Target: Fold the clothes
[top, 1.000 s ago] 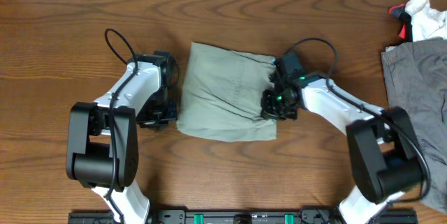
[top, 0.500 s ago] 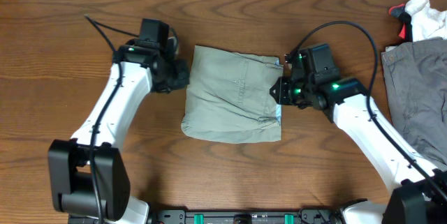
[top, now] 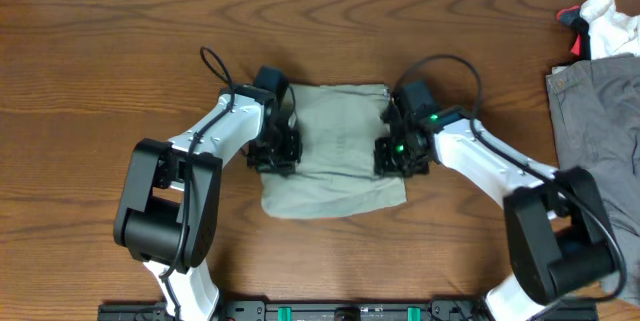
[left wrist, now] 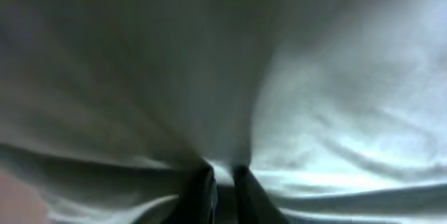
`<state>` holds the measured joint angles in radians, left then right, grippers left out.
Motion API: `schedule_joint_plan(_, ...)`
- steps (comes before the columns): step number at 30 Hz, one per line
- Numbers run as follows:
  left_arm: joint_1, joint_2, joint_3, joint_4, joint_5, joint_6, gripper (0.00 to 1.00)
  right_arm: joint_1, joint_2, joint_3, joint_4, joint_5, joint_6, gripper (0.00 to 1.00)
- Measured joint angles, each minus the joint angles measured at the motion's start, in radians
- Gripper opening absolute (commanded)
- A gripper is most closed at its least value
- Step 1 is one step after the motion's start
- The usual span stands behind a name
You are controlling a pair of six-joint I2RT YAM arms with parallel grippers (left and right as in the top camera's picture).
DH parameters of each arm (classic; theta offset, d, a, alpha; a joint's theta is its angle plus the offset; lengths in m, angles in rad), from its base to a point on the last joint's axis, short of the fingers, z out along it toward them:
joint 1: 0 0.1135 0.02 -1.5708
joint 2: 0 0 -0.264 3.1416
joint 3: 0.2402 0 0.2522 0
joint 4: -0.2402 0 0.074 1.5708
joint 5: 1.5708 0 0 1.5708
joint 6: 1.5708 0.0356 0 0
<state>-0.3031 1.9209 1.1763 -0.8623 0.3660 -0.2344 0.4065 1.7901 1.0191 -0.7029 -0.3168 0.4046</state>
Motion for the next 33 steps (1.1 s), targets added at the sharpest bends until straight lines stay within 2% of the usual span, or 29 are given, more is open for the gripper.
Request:
schedule_joint_plan(6,0.010,0.000,-0.002,-0.124,-0.077,0.019,0.08,-0.023,0.003,0.008,-0.121,0.100,0.001,0.06)
schedule_joint_plan(15,0.092,-0.054,0.011,-0.169,-0.129,0.026,0.10,-0.199,0.003,0.029,-0.134,0.188,-0.036,0.10)
schedule_joint_plan(19,0.112,-0.165,0.036,-0.050,-0.108,0.034,0.14,-0.248,0.003,0.085,-0.134,0.078,-0.126,0.11)
schedule_joint_plan(21,0.109,-0.223,0.048,0.039,-0.070,0.060,0.16,-0.253,-0.002,0.107,-0.133,-0.058,-0.181,0.09)
schedule_joint_plan(24,0.092,-0.267,0.065,0.145,-0.021,0.112,0.16,-0.246,-0.016,0.114,-0.139,-0.239,-0.224,0.12)
schedule_joint_plan(28,0.057,-0.245,0.068,0.229,0.011,0.188,0.17,-0.190,-0.025,0.114,-0.150,-0.375,-0.254,0.16)
schedule_joint_plan(33,0.030,-0.127,0.068,0.284,0.027,0.233,0.15,-0.072,-0.025,0.113,-0.098,-0.407,-0.264,0.22)
